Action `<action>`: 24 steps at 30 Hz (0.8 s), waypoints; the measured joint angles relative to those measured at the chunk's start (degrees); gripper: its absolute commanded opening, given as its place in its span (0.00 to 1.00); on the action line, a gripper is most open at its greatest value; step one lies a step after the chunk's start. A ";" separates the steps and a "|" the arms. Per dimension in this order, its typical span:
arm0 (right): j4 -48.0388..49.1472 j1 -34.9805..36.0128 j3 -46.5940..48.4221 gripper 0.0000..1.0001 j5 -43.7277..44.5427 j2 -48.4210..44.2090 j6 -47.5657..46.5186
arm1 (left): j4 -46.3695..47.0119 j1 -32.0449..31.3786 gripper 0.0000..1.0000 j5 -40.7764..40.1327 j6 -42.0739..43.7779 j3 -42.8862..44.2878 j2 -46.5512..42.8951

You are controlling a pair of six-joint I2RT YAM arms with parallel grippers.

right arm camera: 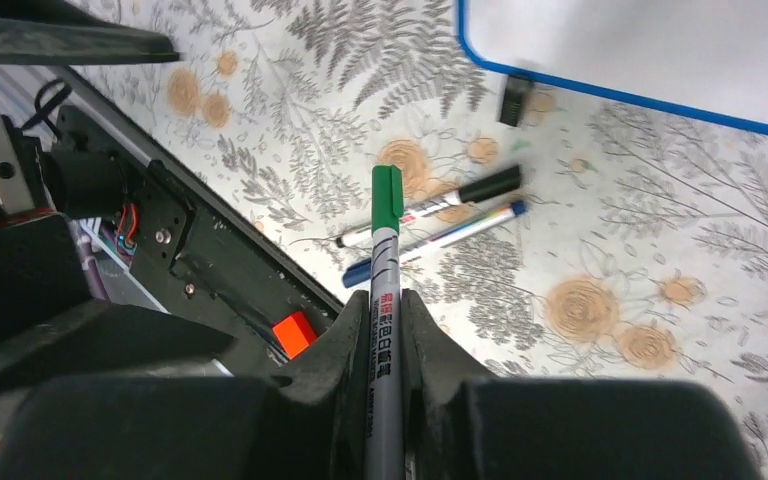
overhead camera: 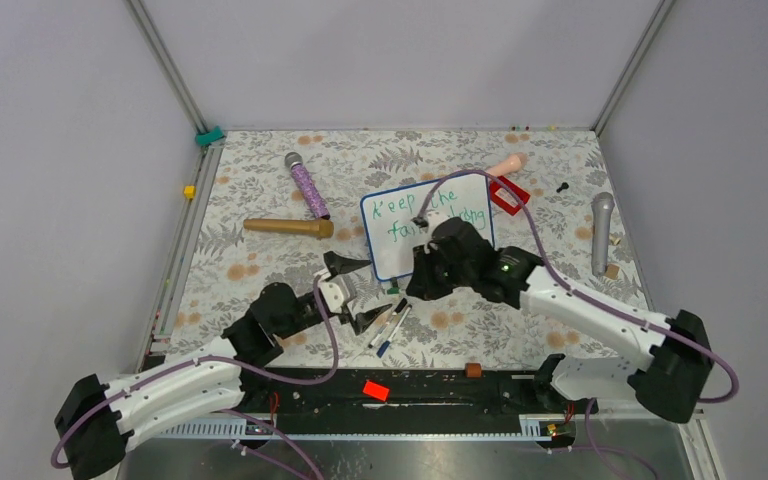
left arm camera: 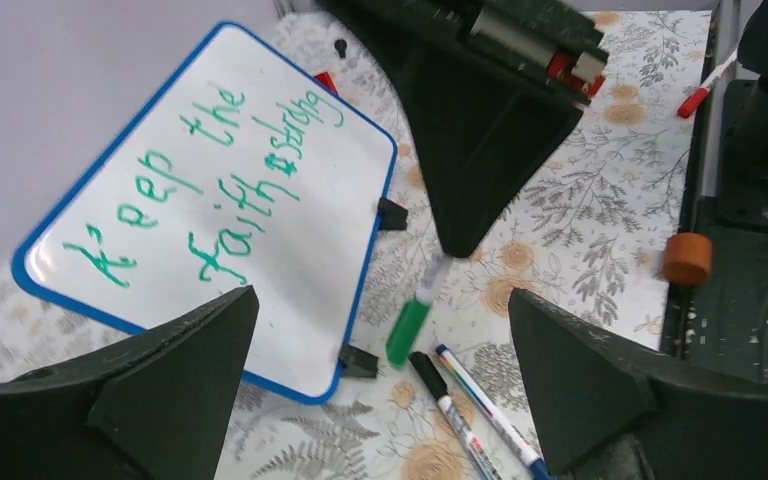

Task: Write a sentence on the whiteboard
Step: Place the whiteboard marker at the center of the board.

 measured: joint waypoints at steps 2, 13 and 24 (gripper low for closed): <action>1.36 -3.56 -3.74 0.00 -2.32 -4.02 0.42 | -2.93 0.00 0.99 -1.05 -3.10 1.38 -0.50; 12.66 -18.36 -21.29 0.28 -10.14 -7.04 6.40 | -21.09 0.42 0.99 -19.93 -24.50 8.61 -1.09; 15.43 -24.48 -22.95 0.99 -9.57 -9.66 6.51 | -32.22 9.20 0.99 -25.14 -37.16 13.27 -1.11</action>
